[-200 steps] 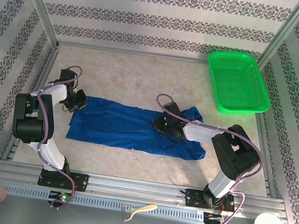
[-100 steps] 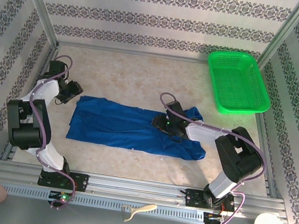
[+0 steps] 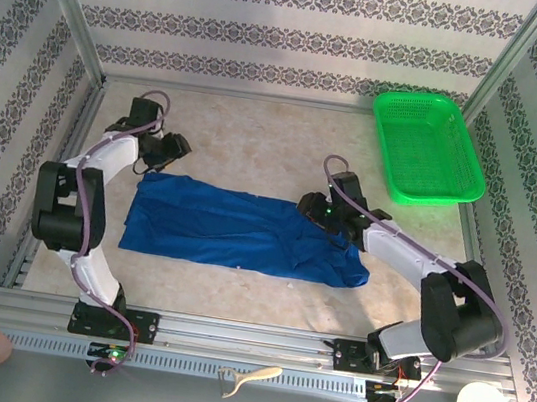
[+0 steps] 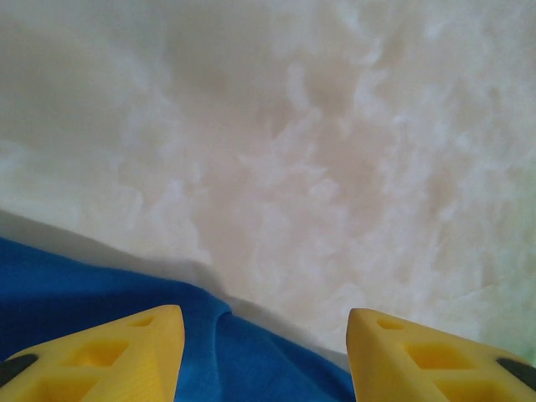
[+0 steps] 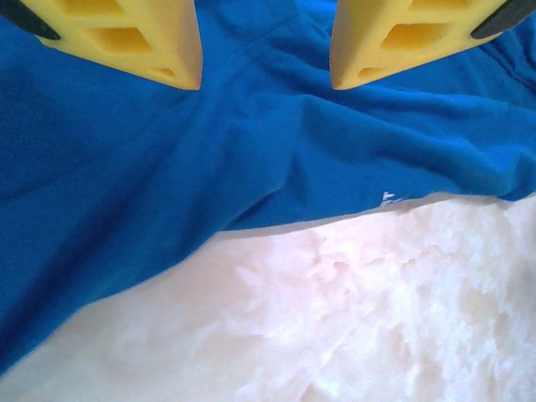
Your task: Fold the inside-out t-shirt
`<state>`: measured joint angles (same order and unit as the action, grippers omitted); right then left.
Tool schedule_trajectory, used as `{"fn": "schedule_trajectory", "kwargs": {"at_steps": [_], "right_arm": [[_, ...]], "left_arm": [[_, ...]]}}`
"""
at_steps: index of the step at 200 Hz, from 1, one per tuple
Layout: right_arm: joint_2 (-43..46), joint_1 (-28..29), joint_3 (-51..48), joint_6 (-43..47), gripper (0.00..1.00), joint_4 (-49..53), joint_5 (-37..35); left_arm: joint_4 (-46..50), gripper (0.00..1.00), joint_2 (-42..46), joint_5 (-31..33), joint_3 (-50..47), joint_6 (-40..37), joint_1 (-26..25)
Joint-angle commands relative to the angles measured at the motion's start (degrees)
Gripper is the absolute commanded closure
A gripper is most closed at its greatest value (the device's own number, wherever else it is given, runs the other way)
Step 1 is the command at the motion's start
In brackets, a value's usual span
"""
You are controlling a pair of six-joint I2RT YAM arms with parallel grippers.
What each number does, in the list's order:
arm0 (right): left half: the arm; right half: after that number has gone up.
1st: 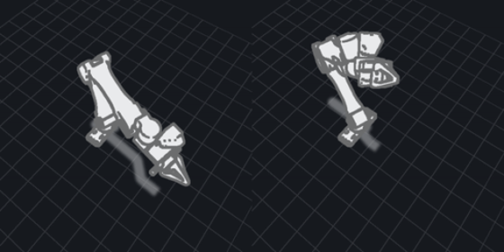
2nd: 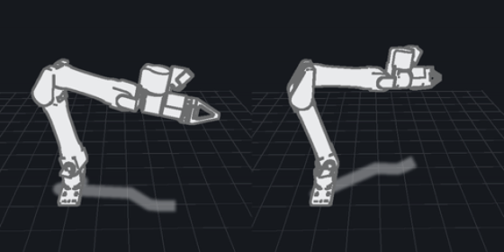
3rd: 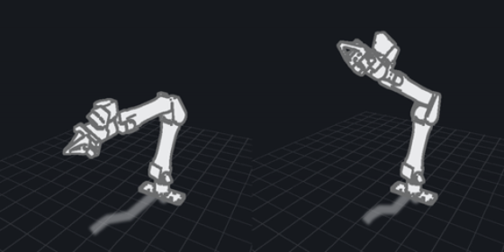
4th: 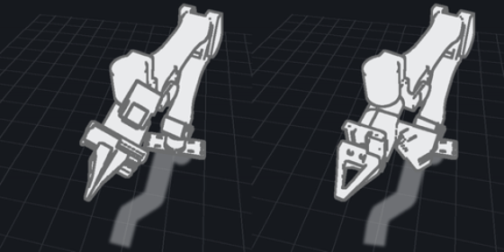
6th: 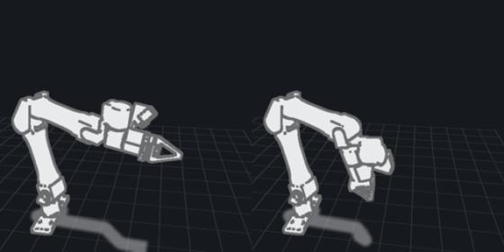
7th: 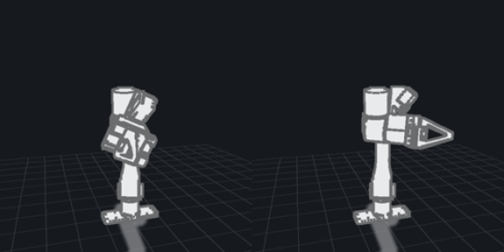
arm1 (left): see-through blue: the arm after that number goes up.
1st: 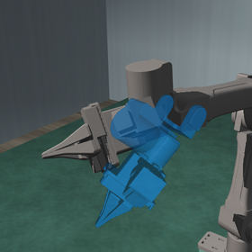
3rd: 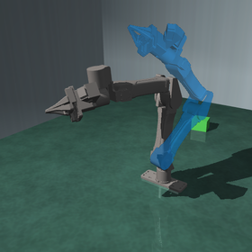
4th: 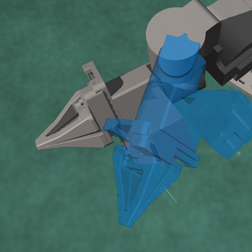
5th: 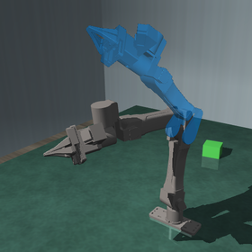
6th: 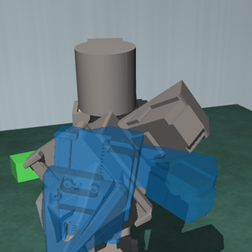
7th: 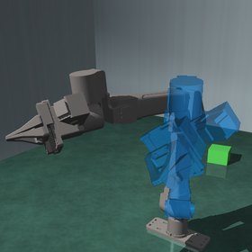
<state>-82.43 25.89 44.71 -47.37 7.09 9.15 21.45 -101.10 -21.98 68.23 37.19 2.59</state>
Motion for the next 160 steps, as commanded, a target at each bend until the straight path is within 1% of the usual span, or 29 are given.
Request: {"fn": "schedule_trajectory", "kwargs": {"at_steps": [1, 18, 41, 66, 88, 97, 108, 125, 135, 149, 156, 160], "right_arm": [[1.67, -0.40, -3.99, 0.93, 0.55, 2.37, -0.61], [3.69, -0.23, -7.51, -0.19, 0.55, 1.29, -0.03], [5.93, -0.53, -12.10, -0.87, 0.55, 1.09, -1.05], [7.36, -2.83, -16.09, -2.12, 0.55, 1.02, 0.25], [12.83, -5.70, -15.88, -1.55, 0.55, 3.27, 1.32], [15.97, -6.82, -14.82, -0.72, 0.55, 5.40, 0.33], [19.23, -8.11, -12.89, 0.82, 0.54, 9.13, -2.85], [21.79, -9.85, -10.27, 3.56, 0.38, 14.58, -8.43], [22.13, -11.16, -9.21, 4.64, 0.27, 16.91, -10.87], [21.34, -13.43, -8.63, 5.85, 0.12, 17.99, -11.10], [20.75, -14.51, -8.59, 6.19, 0.03, 18.13, -10.82], [20.28, -15.09, -8.53, 6.39, 0.02, 18.11, -10.67]], "left_arm": [[-2.91, 0.46, 0.25, 1.52, -5.35, 1.91, -0.22], [-4.62, 0.46, 1.31, 2.46, -9.95, 1.76, -0.16], [-5.46, 0.46, 0.46, 2.46, -11.71, 1.08, -0.13], [-4.49, 0.46, -0.74, 2.42, -9.95, 0.19, -0.12], [-2.20, 0.46, 0.45, 1.68, -6.43, -1.17, -0.05], [-1.33, 0.46, 1.46, 1.23, -5.03, -1.55, -0.11], [-0.51, 0.45, 2.63, -0.12, -3.46, -2.03, -0.13], [0.89, 0.45, 4.83, -2.41, -2.19, -2.14, -0.20], [1.12, 0.44, 6.44, -3.57, -2.43, -1.95, -0.30], [1.76, 0.44, 8.98, -4.51, -3.63, -1.93, -0.54], [2.05, 0.43, 10.25, -4.81, -4.38, -1.95, -0.71], [2.16, 0.43, 11.00, -4.98, -4.85, -2.01, -0.68]]}}
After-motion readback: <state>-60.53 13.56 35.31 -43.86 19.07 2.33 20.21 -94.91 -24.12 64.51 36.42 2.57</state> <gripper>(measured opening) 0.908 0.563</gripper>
